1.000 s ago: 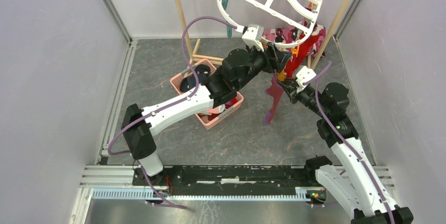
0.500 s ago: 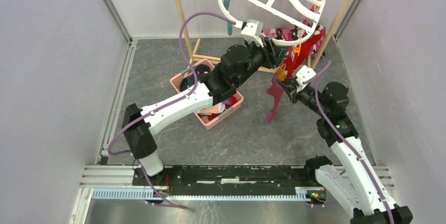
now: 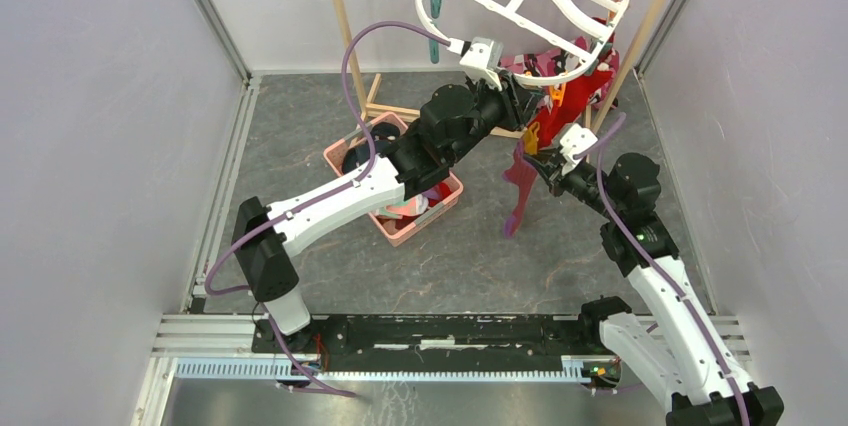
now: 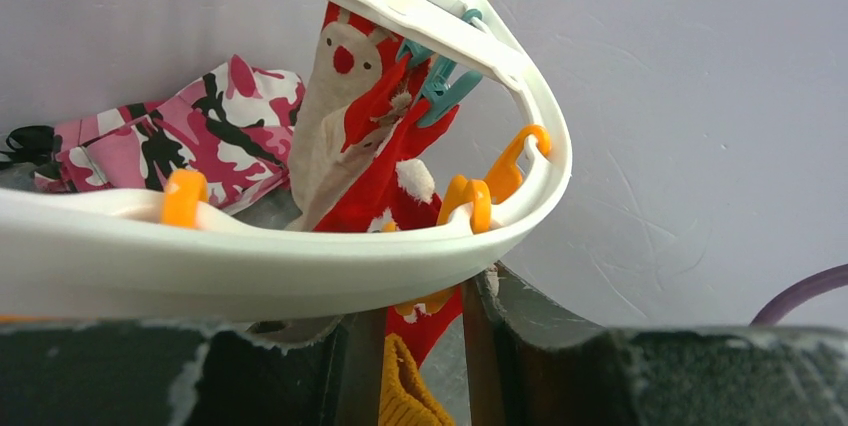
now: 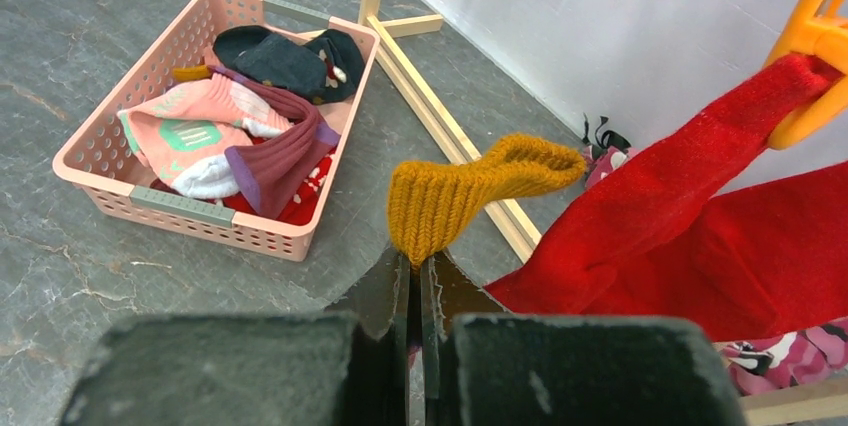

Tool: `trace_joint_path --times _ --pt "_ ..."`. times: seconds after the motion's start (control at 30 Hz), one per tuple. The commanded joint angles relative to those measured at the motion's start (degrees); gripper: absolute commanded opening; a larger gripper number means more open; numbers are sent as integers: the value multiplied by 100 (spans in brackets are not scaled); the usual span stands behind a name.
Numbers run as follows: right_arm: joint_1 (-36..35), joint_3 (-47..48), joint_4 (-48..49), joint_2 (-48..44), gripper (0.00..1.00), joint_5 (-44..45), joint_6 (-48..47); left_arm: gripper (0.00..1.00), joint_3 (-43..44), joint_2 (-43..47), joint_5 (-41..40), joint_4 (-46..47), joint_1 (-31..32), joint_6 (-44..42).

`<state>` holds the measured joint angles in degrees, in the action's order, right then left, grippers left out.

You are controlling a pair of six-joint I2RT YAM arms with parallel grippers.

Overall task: Clip the socks to the hanger
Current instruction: Clamp the sock onto the hanger.

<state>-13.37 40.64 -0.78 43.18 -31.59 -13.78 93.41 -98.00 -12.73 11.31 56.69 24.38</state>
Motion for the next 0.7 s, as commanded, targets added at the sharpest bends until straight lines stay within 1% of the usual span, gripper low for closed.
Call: trace_joint_path --times 0.0,0.2,0.67 --pt "26 300 366 104 0 -169 -99 23 310 -47 50 152 -41 -73" --pt "25 630 476 401 0 -157 -213 19 310 0 61 135 -42 -25" --pt "35 997 559 745 0 131 -144 18 301 28 78 90 -41 -1"
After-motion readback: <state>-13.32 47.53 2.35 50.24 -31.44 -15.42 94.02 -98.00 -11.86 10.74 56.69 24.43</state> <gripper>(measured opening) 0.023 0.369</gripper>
